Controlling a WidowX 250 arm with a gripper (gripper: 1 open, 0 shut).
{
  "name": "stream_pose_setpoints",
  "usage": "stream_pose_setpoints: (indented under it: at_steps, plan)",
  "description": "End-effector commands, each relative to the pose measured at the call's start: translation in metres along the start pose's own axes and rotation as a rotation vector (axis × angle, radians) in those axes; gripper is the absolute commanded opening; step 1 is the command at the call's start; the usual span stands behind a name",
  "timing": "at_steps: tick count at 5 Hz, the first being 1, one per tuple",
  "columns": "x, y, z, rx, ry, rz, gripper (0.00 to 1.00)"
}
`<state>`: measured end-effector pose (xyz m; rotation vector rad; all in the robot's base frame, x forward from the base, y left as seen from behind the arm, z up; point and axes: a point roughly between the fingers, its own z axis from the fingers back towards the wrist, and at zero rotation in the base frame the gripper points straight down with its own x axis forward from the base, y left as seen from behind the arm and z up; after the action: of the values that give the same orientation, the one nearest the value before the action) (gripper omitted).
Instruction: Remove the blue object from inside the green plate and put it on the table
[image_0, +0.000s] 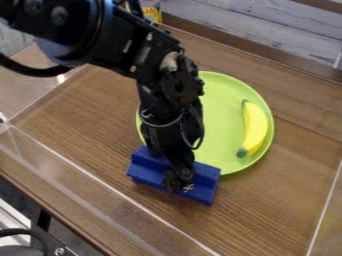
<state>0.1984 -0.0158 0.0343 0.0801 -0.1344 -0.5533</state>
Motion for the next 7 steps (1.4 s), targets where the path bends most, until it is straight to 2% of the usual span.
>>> stream_pose_setpoints:
  at_steps: [1,2,3,5,7]
  plan:
    - [-0.024,-0.01,-0.031,-0.042,0.11,0.029,1.0]
    - [-0.024,-0.007,-0.028,-0.039,0.113,0.07,1.0]
    - [-0.023,-0.004,-0.023,-0.036,0.114,0.11,0.0]
    - [-0.017,-0.018,-0.007,-0.039,0.115,0.198,0.0]
    - [-0.016,-0.015,-0.02,-0.048,0.1,0.181,0.0]
